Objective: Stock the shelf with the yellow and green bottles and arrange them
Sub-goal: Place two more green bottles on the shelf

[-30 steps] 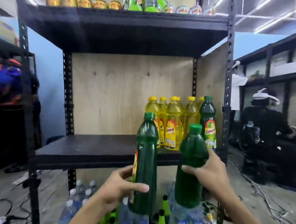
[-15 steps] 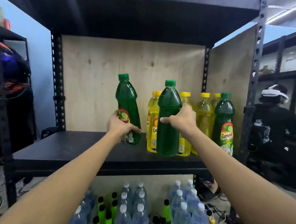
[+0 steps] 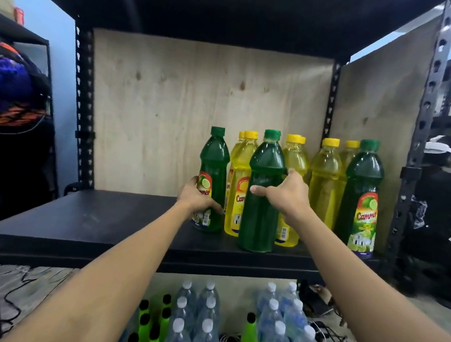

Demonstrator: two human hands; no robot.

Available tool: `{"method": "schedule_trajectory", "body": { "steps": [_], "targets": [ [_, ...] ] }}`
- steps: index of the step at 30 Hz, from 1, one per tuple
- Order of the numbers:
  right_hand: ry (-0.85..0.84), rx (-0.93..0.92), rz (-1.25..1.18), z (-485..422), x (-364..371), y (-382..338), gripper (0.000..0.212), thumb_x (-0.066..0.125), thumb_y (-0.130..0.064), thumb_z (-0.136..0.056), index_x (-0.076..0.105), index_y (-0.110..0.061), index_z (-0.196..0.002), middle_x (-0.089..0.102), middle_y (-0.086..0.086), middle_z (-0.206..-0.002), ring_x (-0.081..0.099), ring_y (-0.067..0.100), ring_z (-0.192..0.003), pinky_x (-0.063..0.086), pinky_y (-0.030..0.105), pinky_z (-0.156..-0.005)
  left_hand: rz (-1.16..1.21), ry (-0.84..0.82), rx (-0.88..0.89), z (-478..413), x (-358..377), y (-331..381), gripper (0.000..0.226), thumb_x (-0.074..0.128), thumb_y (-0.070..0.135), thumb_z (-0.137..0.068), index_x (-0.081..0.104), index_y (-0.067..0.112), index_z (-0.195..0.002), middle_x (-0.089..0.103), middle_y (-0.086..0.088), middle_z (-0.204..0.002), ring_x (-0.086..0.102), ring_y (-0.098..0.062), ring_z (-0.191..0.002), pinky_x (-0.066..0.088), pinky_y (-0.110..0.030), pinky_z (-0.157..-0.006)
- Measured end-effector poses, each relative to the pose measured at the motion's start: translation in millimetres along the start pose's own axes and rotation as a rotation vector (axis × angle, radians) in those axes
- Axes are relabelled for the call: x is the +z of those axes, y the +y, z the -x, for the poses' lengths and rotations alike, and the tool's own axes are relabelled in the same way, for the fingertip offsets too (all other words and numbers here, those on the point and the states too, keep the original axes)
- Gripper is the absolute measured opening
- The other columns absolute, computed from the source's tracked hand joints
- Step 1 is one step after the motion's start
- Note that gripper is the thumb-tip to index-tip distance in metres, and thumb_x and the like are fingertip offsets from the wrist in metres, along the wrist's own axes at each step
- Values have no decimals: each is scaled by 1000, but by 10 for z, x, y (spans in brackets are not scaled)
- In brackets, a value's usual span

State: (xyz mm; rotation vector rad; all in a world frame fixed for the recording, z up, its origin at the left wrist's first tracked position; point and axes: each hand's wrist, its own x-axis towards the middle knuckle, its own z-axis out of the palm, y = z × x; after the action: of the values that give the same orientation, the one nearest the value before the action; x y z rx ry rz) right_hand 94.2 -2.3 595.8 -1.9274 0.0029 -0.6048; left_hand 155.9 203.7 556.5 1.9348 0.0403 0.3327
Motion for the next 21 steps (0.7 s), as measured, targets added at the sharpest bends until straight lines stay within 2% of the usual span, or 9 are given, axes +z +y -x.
{"method": "schedule_trajectory", "body": {
  "steps": [4, 7, 9, 11, 13, 14, 16, 18, 21],
  "targets": [
    [-23, -51, 67, 11, 26, 54, 74, 91, -33, -66, 54, -15, -127, 67, 6, -119, 65, 26, -109, 60, 43, -87, 65, -46, -9, -61, 2, -76, 106, 98, 9, -42, 44, 19, -132, 65, -2, -113, 61, -27, -112, 54, -43, -93],
    [-29, -49, 105, 55, 1, 47, 76, 87, -37, -70, 50, -12, -132, 65, 7, -125, 63, 27, -114, 58, 40, -87, 19, -71, -17, -23, 22, -103, 106, 97, 7, -47, 41, 17, -136, 62, -2, -117, 58, -25, -117, 50, -44, -100],
    [-24, -59, 153, 83, -62, -10, 86, 86, -43, -70, 43, -10, -137, 62, 11, -128, 61, 30, -116, 57, 44, -90, -24, -7, -41, 90, 34, -123, 109, 94, 6, -50, 36, 20, -141, 56, -5, -124, 53, -28, -122, 46, -46, -104],
    [59, -142, 203, 90, -135, -138, 101, 85, -50, -69, 32, -9, -145, 59, 14, -131, 58, 34, -120, 53, 47, -95, -133, 194, -10, 332, 67, -142, 91, 86, 10, -62, 39, 27, -137, 47, -8, -129, 50, -31, -121, 45, -46, -104],
    [169, -276, 292, 27, -160, -343, 110, 82, -59, -66, 28, -9, -149, 55, 16, -137, 52, 36, -127, 47, 45, -100, -179, 366, 174, 607, 129, -168, 56, 76, 9, -72, 50, 32, -115, 51, -3, -116, 56, -24, -106, 49, -39, -92],
    [193, -308, 331, -24, -147, -458, 111, 81, -63, -65, 30, -9, -148, 53, 17, -138, 50, 36, -129, 46, 45, -100, -156, 370, 260, 735, 159, -145, 46, 74, 7, -73, 54, 33, -106, 54, 1, -106, 58, -18, -95, 51, -33, -84],
    [173, -293, 381, -113, -89, -645, 106, 79, -67, -64, 37, -8, -141, 57, 17, -133, 53, 38, -124, 49, 45, -94, -52, 217, 315, 842, 211, -94, 39, 75, 6, -76, 60, 33, -100, 58, 4, -95, 60, -10, -77, 50, -18, -69],
    [144, -248, 435, -149, -13, -702, 92, 81, -63, -64, 47, -6, -127, 63, 17, -120, 60, 38, -114, 53, 45, -84, 24, 10, 251, 836, 258, -19, 39, 79, 12, -78, 63, 29, -109, 62, 4, -99, 63, -8, -79, 49, -11, -66],
    [145, -256, 447, -102, 10, -675, 69, 85, -53, -67, 58, -3, -107, 69, 15, -100, 67, 36, -99, 57, 41, -72, 13, -178, 148, 823, 315, 18, 60, 83, 26, -76, 55, 28, -128, 62, 8, -112, 66, -11, -98, 55, -27, -85]
  ]
}}
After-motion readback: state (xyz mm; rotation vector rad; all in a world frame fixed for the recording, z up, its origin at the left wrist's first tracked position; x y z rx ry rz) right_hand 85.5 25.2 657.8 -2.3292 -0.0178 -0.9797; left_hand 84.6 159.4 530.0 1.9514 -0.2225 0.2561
